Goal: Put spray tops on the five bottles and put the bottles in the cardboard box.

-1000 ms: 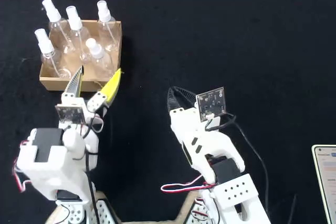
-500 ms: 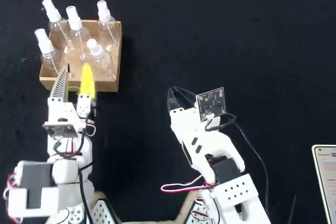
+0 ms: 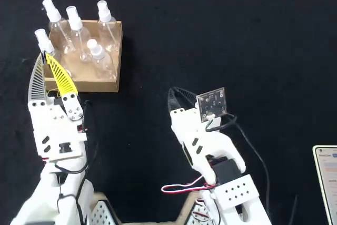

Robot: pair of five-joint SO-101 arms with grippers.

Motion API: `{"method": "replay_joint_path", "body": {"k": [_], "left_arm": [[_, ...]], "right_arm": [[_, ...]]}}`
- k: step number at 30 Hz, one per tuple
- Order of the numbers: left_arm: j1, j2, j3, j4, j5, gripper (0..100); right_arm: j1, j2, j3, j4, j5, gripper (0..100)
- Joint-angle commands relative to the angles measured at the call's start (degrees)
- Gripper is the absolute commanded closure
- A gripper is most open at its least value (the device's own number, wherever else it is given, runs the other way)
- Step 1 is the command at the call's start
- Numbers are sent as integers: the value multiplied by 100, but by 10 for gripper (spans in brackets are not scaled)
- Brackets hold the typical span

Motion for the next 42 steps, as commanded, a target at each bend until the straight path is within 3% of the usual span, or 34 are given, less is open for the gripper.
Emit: {"method": "replay_joint_path", "body": {"k": [1,5,11,16,21,24,31,37,42], "left_arm": [[-4,-967,-233,202,-237,970],[127,-2110,-303,308,-229,970],[189,-3736,347,1802,-211,970],[251,-5064,312,4220,-185,970],[251,-6215,268,7763,-185,970],[233,-6180,268,9064,-185,970],[207,-6198,268,10514,-185,970],[233,-6207,268,12914,-185,970],[84,-6207,268,13266,149,971]], "right_arm": [[-44,-92,-31,-185,53,983],[-44,-92,-22,-185,53,983],[-44,-92,-22,-185,53,983],[-44,-92,-22,-185,53,983],[-44,-92,-22,-185,53,983],[-44,-92,-22,-185,53,983],[26,-92,-22,-167,44,986],[589,-101,-84,-132,26,986],[738,-101,-215,88,0,988]]}}
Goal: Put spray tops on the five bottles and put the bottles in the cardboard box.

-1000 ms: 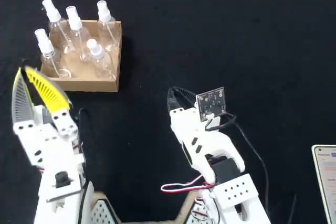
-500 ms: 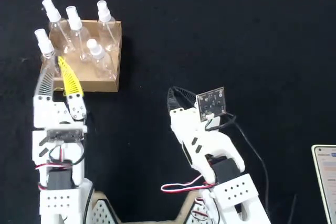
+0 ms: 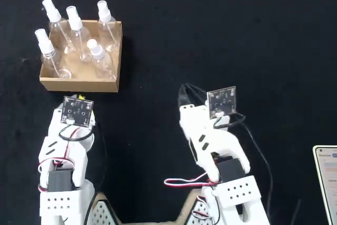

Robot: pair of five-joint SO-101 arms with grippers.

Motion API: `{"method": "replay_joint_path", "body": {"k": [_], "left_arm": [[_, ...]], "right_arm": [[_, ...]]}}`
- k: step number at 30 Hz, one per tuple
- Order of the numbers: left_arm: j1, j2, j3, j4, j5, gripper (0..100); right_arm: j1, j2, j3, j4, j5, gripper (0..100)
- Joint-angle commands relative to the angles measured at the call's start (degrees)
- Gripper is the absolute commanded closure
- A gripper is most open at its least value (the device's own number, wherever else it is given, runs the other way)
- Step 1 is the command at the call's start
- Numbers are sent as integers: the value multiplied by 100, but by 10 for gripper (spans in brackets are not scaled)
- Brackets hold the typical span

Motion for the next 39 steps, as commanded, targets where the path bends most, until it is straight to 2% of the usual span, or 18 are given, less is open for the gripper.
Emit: {"method": "replay_joint_path", "body": {"k": [1,4,6,9,14,19,24,28,33,39], "left_arm": [[-119,-79,92,237,677,971],[-84,-79,92,448,1732,970],[-31,-88,92,782,2119,970],[22,-88,66,1292,2110,970],[31,-88,-215,2224,1916,970],[31,-79,92,2347,1943,970],[22,-79,84,2356,1952,970],[-13,-70,84,2356,1952,970],[-4,-70,84,2356,1952,970],[-4,-70,84,2356,1952,970]], "right_arm": [[123,-101,-365,325,0,988],[97,-101,-1103,1345,0,988],[88,-101,-1587,1899,26,987],[229,-101,-2167,2567,44,987],[993,-277,-2888,3903,44,986],[1055,-1077,-2290,4343,35,986],[1081,-2571,-1851,5433,158,984],[1152,-2519,-1516,5363,738,986],[1503,-2624,-1341,5284,563,985],[1530,-2624,-356,5222,554,983]]}}
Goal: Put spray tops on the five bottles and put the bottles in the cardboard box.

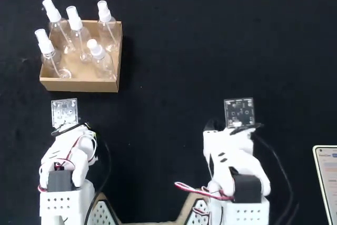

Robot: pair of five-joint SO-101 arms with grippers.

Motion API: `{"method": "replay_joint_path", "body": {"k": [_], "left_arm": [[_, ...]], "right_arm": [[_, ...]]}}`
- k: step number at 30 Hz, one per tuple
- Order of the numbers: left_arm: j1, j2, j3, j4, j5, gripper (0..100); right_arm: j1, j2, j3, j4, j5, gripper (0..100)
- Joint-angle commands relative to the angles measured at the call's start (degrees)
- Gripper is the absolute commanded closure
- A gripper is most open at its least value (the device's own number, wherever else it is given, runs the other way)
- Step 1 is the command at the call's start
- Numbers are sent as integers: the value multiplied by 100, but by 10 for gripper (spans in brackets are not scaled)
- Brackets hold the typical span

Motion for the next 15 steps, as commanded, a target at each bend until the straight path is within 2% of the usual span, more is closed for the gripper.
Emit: {"method": "replay_joint_path", "body": {"k": [1,7,15], "left_arm": [[22,-70,101,35,-9,970],[13,-70,101,35,-9,970],[22,-70,101,35,-9,970]], "right_arm": [[123,-549,444,-246,-26,983],[123,-549,1068,-352,-53,983],[123,-549,1138,167,-18,985]]}}
